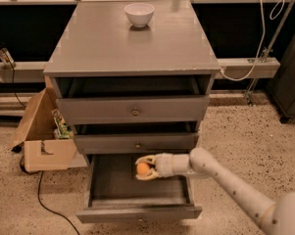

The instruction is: Pick orange from bottom drawer and place on counter

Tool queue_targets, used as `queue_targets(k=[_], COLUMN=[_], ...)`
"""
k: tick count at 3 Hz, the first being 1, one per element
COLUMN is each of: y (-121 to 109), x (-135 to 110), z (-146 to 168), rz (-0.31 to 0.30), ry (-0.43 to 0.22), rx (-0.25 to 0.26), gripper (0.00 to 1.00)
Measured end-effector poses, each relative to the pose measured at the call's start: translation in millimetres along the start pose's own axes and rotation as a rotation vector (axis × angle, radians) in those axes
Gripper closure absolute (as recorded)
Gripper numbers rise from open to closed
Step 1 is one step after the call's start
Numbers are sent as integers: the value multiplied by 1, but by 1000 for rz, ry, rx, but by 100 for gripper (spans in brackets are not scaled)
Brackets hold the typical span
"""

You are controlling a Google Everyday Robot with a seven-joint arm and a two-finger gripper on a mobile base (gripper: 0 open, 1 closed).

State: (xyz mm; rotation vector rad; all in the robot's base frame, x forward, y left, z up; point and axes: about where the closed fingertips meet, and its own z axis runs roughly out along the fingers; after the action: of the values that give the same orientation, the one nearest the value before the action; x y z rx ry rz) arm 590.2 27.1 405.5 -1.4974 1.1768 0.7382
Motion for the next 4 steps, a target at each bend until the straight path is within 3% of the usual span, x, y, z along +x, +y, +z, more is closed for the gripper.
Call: queue_targets(k=[2,3,4], y=[2,-2,-8], x=[-138,-152,-161], z=[-87,-94,-103], rz=[-87,-119,-101], ry=[84,108,95], rx=[17,9,31], gripper=[100,100,100])
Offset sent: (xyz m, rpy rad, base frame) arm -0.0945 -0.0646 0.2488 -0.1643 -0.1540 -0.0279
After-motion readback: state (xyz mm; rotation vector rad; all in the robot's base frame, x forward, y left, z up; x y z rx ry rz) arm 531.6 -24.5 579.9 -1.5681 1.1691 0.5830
